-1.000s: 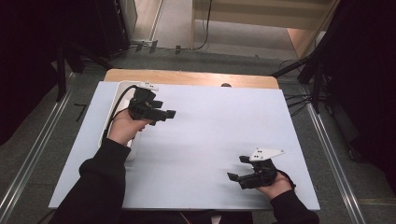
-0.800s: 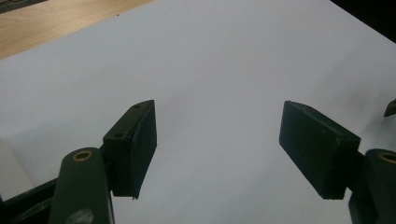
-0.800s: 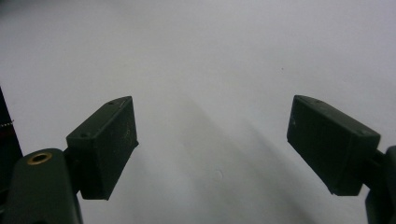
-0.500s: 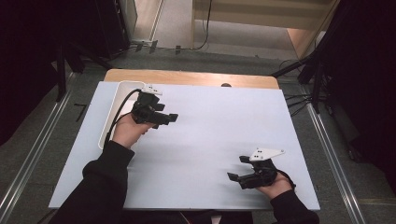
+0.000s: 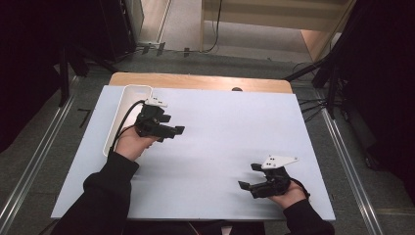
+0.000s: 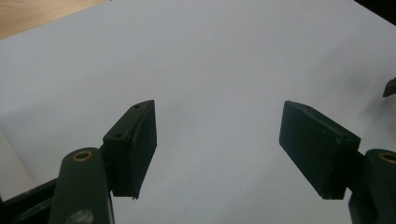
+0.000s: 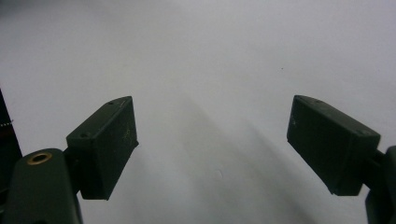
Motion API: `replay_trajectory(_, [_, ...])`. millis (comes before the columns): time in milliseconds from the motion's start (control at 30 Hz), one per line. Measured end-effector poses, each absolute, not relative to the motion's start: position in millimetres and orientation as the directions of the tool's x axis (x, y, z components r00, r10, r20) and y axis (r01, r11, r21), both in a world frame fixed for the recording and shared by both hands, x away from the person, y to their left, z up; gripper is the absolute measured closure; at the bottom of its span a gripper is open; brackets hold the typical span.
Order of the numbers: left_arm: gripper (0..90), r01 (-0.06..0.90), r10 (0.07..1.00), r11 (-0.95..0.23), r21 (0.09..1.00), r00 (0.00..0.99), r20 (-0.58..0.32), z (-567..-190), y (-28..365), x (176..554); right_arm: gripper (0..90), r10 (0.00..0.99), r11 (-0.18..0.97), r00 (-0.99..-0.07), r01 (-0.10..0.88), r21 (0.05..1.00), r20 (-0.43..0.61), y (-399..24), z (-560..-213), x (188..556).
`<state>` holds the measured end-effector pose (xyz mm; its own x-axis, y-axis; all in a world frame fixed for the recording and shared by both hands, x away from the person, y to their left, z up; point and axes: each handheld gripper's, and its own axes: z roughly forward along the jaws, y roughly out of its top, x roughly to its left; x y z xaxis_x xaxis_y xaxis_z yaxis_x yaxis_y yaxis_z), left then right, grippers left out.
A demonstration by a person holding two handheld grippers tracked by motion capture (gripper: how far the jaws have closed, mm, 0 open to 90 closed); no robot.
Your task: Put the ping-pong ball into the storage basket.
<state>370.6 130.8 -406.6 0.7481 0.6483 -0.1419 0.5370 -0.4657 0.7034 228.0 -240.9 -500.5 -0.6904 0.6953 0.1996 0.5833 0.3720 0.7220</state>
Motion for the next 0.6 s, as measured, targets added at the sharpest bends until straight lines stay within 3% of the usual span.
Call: replay_trajectory(600, [28.2, 0.495, 0.608, -0.476, 0.727, 0.782, -0.135, -411, 131, 346, 14.6, 0.696, 0.372, -0.69, 0.583, 0.722, 0.198, -241, -500, 228])
